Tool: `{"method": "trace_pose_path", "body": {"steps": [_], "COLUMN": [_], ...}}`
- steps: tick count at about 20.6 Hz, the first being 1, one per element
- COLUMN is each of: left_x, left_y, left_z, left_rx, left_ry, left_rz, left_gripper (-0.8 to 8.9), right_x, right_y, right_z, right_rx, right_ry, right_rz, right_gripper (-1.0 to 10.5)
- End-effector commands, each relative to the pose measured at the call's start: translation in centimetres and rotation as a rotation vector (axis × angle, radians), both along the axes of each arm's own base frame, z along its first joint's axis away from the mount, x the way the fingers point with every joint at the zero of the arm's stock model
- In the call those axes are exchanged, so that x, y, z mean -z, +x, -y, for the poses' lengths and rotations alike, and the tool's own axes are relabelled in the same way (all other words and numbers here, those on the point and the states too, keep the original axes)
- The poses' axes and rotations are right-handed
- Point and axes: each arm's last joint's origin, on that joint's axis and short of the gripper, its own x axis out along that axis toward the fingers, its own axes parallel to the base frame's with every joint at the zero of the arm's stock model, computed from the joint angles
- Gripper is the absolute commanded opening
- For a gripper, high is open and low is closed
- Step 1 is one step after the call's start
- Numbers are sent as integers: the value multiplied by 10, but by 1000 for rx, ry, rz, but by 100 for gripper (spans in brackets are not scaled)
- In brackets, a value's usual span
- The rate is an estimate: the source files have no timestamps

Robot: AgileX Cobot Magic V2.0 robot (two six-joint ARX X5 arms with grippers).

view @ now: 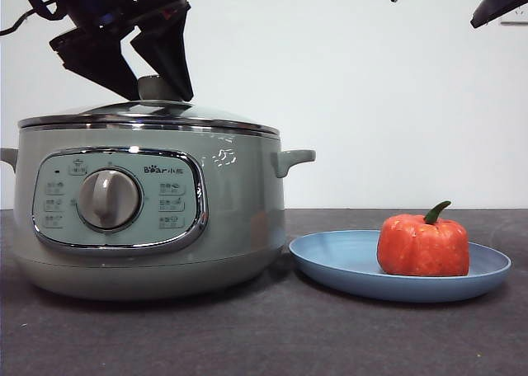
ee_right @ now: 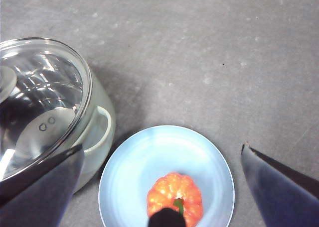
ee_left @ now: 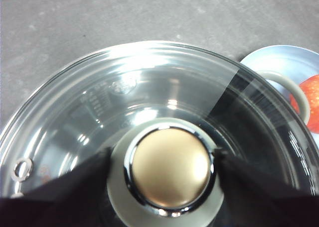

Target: Take the pumpkin out from the steamer,put the pumpkin in the blue plate,close the lid

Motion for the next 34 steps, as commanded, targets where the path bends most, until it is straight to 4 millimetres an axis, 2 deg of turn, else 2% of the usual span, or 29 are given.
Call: {"method": "trace_pose_path", "body": {"steps": [1, 4, 5, 6, 8, 9, 11, 14, 16, 20, 22, 26, 34], "left_x": [-2, -22, -29, -35, -49, -58, -71, -79, -70, -27, -10, -5, -2], "left_y": [-2, -14, -21, -28, -46, -56, -74, -98, -113, -142, -154, -160, -158], "left_z": [-1, -8, -11, -15, -25, -30, -40, -54, -63, -78, -84, -87, -86], "left_rx": [-3, -2, -2, -2, -2, 3, 3, -45, -68, -80, -77, -88, -89], "left_ry": [5, 14, 16, 14, 0, -10, -21, -22, -38, -75, -83, -87, -74], "left_rz": [-18, -36, -39, -35, -6, 24, 90, 182, 240, 297, 305, 280, 250], "left_gripper": [377, 373, 370, 320, 64, -13, -8, -8, -8, -8, -8, -3, -3], "right_x": [3, 3, 3, 2, 0, -2, -5, 2, 14, 42, 46, 46, 47], "right_y": [0, 0, -2, -2, -6, -9, -16, -30, -40, -60, -65, -65, -65], "right_z": [0, -1, 0, 1, 2, 4, 8, 15, 21, 31, 34, 34, 35], "right_rx": [6, -1, -1, -1, -2, -2, -7, -4, 0, 40, 47, 54, 54], "right_ry": [4, 7, 7, 8, 10, 13, 12, 45, 78, 157, 178, 186, 180], "right_rz": [-9, -11, -11, -9, -4, 6, 43, 117, 173, 249, 257, 257, 245], "right_gripper": [563, 554, 496, 425, 219, 102, -19, -17, -17, -17, -17, -16, -17]}}
